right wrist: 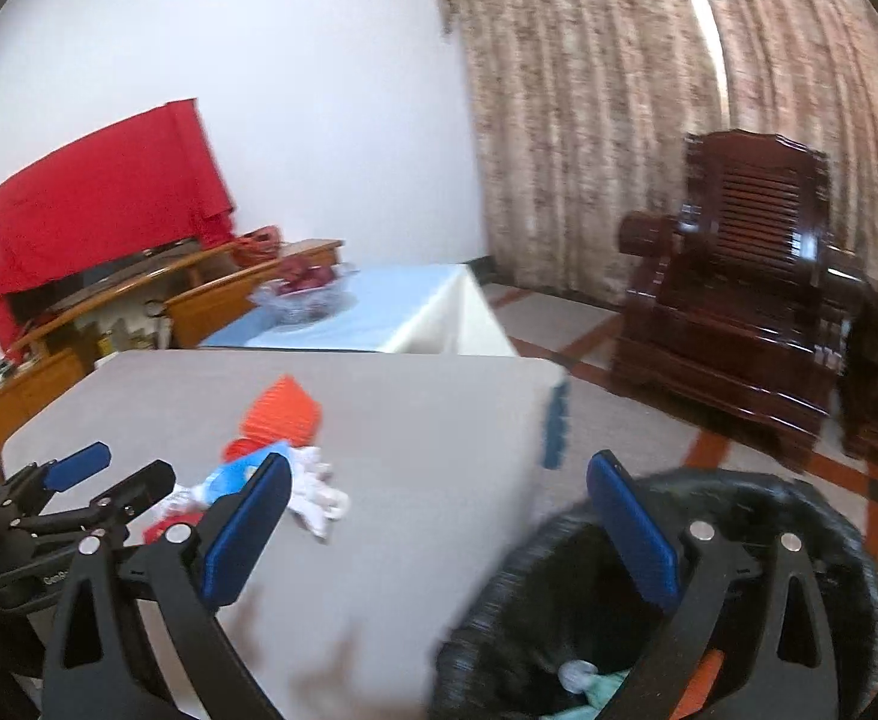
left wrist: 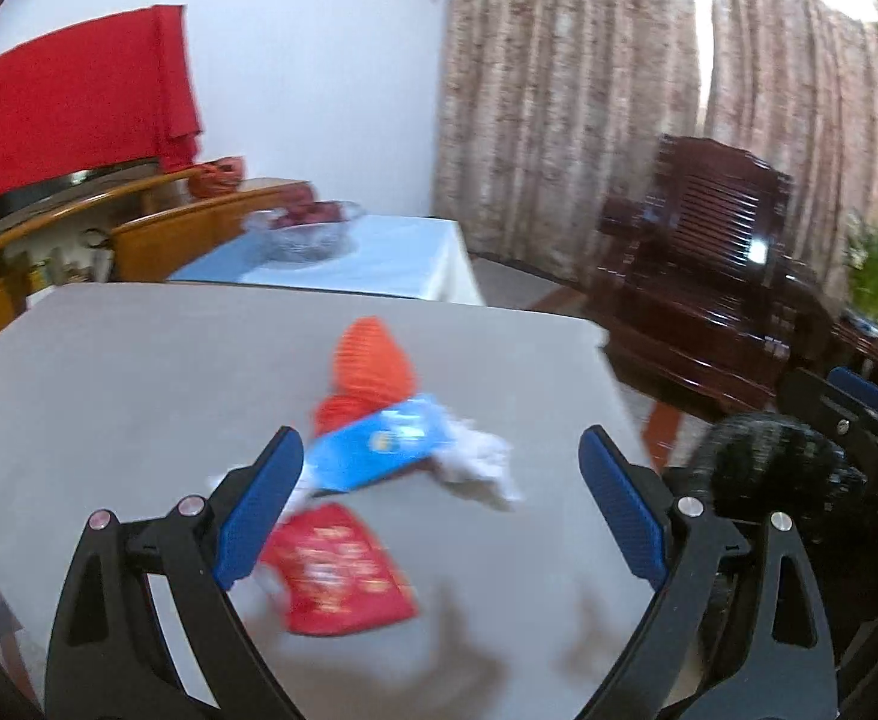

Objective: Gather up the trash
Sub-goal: 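Move both tools back toward the blue tube and red packet, then grasp white tissue with the left tool while the right tool grasps another tissue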

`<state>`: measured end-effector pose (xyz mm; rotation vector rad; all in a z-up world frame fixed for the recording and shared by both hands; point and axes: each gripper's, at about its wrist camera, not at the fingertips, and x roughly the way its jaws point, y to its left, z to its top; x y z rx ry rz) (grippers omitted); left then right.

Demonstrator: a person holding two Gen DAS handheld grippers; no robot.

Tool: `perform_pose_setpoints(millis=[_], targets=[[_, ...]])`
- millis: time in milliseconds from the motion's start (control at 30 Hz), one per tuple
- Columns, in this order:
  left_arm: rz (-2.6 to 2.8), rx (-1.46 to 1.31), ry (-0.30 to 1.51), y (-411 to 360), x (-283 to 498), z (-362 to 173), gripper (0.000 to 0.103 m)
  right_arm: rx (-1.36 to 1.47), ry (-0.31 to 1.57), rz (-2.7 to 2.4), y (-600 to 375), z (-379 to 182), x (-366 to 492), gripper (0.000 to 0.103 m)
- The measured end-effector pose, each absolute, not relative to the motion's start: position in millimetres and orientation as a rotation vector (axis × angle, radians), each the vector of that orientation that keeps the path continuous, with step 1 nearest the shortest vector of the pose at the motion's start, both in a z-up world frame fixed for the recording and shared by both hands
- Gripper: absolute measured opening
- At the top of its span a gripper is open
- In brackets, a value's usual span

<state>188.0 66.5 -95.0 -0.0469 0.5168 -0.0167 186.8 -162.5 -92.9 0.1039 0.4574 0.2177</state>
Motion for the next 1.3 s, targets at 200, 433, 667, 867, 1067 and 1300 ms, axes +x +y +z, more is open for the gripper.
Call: perform_pose_setpoints(millis=[200,433,667,867,1067,1300], targets=[[0.069,-0.045,0.531,114,195,-107,0.09,0.077,0.477,0.262,-118,-110,213,0.096],[0.103,-0.06,0.582,142,214,-134,0.09,0.033,0.553,0.309,-77,-151,247,0.088],[0.109,-0.091,0.649,164,235,-161,0.09,0.01,0.657,0.335,-49,-188,281,0.083],[0.108,-0.102,0.68,171,248,-174,0.09,-0.022,0.74,0.306,-40,-199,300,0.078],[0.092,-0.115,0.704,171,259,-182,0.09,-0.046,0.815,0.303,-33,-209,317,0.069],[0.074,-0.131,0.753,173,268,-190,0.07,-0.078,0.867,0.341,-23,-220,321,0.045]])
